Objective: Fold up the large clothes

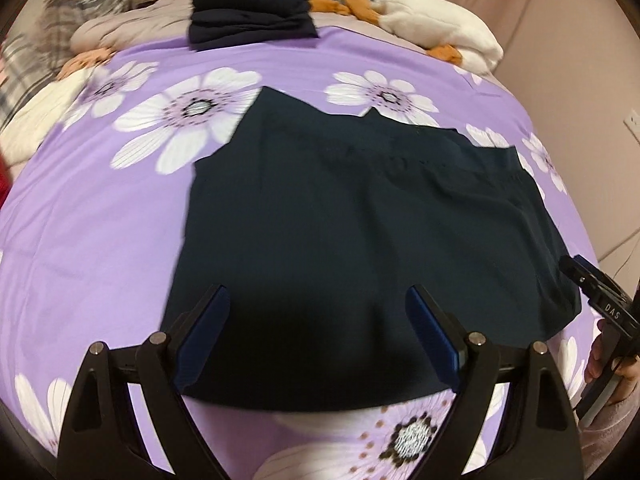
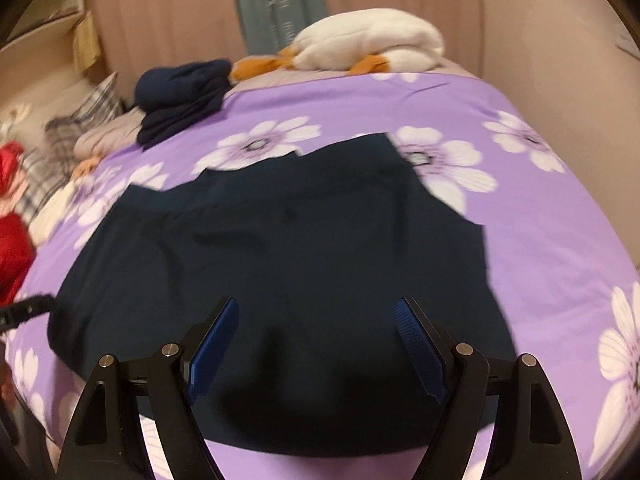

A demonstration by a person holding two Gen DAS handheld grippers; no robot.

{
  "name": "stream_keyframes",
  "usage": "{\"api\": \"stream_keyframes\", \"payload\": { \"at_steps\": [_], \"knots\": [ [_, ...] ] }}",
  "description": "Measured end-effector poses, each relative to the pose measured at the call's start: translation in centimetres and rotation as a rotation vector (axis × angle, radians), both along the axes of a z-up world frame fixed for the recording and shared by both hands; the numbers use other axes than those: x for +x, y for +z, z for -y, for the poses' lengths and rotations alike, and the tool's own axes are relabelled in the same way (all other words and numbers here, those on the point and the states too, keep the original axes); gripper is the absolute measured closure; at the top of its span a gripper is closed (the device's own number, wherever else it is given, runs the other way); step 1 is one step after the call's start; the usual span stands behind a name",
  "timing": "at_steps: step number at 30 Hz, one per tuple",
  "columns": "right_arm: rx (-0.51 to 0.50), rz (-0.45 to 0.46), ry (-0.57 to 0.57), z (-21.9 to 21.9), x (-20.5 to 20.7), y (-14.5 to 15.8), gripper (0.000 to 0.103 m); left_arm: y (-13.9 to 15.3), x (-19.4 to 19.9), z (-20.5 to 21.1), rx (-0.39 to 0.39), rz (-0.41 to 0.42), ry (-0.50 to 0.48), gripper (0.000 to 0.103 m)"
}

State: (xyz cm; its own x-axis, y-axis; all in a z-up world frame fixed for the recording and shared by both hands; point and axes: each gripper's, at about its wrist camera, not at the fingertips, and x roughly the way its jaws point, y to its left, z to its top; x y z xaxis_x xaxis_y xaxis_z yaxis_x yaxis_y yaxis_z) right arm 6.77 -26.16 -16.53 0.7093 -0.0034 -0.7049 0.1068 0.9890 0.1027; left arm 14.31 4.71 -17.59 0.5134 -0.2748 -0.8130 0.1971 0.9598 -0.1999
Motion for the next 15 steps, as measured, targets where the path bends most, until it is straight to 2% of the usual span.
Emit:
{"api": "stream_keyframes", "payload": {
  "at_steps": [5, 11, 15],
  "knots": [
    [-0.006, -0.024, 0.043, -1.5, 1.6, -0.8, 0.023, -1.1, 2.4, 1.9, 0.027, -0.016, -0.026, 0.013],
    [0.023, -0.074, 0.084, -2.5, 3.6, -2.2, 0.023, -3.4, 5.0, 2.7, 0.06, -0.098, 0.01, 0.014],
    [-0.008, -0.104, 0.096, -3.2, 4.6, -3.3, 0.023, -4.2, 5.6, 2.7, 0.098, -0.114, 0.02, 0.013]
  ]
}}
